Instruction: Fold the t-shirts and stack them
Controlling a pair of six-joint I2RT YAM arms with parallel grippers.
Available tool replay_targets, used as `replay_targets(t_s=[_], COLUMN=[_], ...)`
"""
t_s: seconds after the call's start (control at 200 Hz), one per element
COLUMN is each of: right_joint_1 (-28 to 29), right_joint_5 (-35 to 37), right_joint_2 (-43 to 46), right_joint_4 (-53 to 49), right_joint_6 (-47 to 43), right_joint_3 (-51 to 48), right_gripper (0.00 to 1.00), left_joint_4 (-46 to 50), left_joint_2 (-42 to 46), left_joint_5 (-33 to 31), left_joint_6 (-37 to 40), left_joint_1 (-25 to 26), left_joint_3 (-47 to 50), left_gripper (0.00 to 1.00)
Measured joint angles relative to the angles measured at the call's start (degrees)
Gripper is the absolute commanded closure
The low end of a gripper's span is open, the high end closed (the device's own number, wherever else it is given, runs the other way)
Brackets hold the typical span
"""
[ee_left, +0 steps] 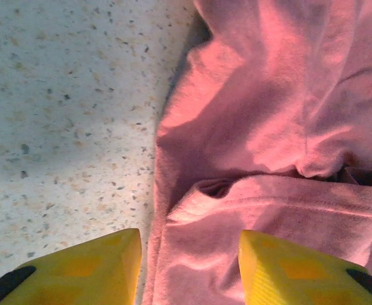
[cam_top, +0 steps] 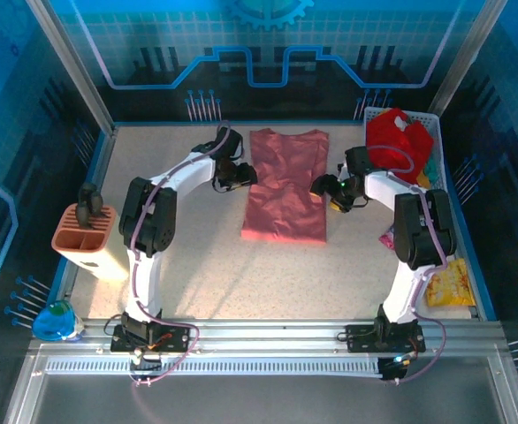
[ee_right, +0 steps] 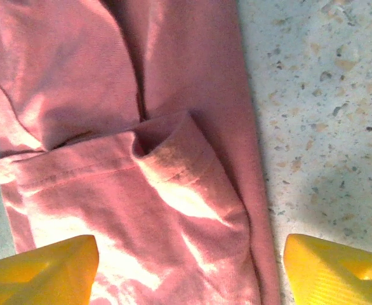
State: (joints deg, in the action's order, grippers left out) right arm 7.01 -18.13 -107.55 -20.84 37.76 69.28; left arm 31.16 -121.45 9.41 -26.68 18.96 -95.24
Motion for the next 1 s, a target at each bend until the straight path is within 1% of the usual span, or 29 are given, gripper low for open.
replay_targets(t_s=[0.175,0.29,0.425,0.555,0.755,0.871,0.931,1.001], right_joint_1=[0.22,1.68,4.61,6.58,6.62,6.45,6.43,6.43], right_joint_5=[-0.92,-2.73,-5.01,-6.45,-7.06,-7.04,-7.13,-7.26], right_joint_2=[8.55,13.46,14.64,13.38,9.46,9.73,9.81,9.94], right_joint_4=[1.27,2.78,6.21,9.07,13.88,15.85,16.28,16.68], right_joint_6=[-0.33,0.26,2.16,3.58,4.22,3.93,3.76,3.48], right_joint_3=[-5.7,-8.59,-11.3,-14.25,-19.91,-20.87,-21.18,-21.42], right_gripper=[0.17,0.18,0.19,0.22,0.23,0.23,0.23,0.24], left_joint_4=[-0.83,-1.81,-5.42,-7.74,-10.58,-11.61,-13.27,-14.64], left_joint_2=[8.55,13.46,14.8,13.0,9.62,9.42,9.73,10.58], left_joint_5=[0.48,1.2,3.17,4.83,4.55,4.55,5.92,5.97], left_joint_6=[-0.61,-2.6,-5.46,-7.61,-9.07,-9.62,-9.92,-9.99], left_joint_1=[0.52,2.86,7.26,10.12,9.09,7.04,5.66,4.46], left_joint_3=[9.2,12.7,14.32,15.08,19.76,24.7,25.97,27.32], left_gripper=[0.55,0.55,0.56,0.57,0.59,0.6,0.6,0.6])
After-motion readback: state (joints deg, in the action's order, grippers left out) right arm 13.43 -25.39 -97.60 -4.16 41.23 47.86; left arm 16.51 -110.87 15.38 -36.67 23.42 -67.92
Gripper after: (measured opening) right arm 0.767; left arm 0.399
